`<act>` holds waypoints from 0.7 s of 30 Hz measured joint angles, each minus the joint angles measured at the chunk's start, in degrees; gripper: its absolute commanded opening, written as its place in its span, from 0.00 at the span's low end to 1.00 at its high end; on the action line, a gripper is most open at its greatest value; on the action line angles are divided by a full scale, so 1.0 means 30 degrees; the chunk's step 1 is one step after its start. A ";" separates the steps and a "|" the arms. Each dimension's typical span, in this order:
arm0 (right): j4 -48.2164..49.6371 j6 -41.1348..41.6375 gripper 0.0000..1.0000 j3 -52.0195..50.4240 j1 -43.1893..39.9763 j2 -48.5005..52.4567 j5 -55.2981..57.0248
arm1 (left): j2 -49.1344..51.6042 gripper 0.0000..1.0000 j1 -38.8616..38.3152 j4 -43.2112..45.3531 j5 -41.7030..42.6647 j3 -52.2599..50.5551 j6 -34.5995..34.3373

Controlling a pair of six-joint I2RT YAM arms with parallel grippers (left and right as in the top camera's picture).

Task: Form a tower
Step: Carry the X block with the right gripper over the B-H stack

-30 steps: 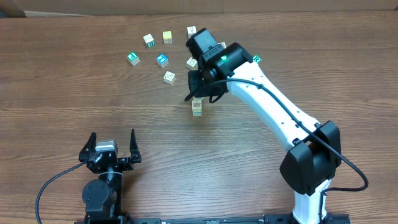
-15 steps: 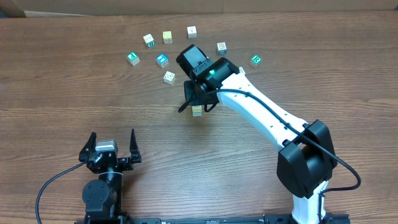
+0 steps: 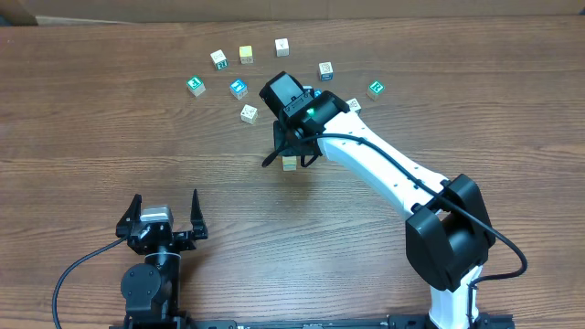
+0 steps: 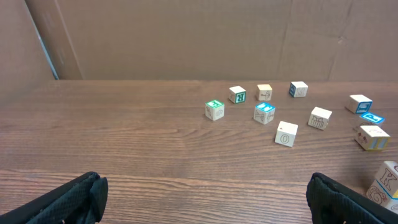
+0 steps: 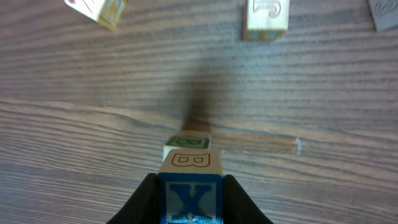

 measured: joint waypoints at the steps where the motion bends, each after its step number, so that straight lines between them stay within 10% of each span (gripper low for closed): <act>1: 0.0007 0.0015 0.23 -0.0066 0.0007 0.0000 -0.0015 | 0.0000 1.00 0.0000 0.0000 -0.0007 0.0000 0.0000; 21: 0.0051 0.0197 0.23 -0.0080 0.0007 0.0000 -0.0226 | 0.0000 1.00 0.0000 0.0000 -0.0007 0.0000 0.0000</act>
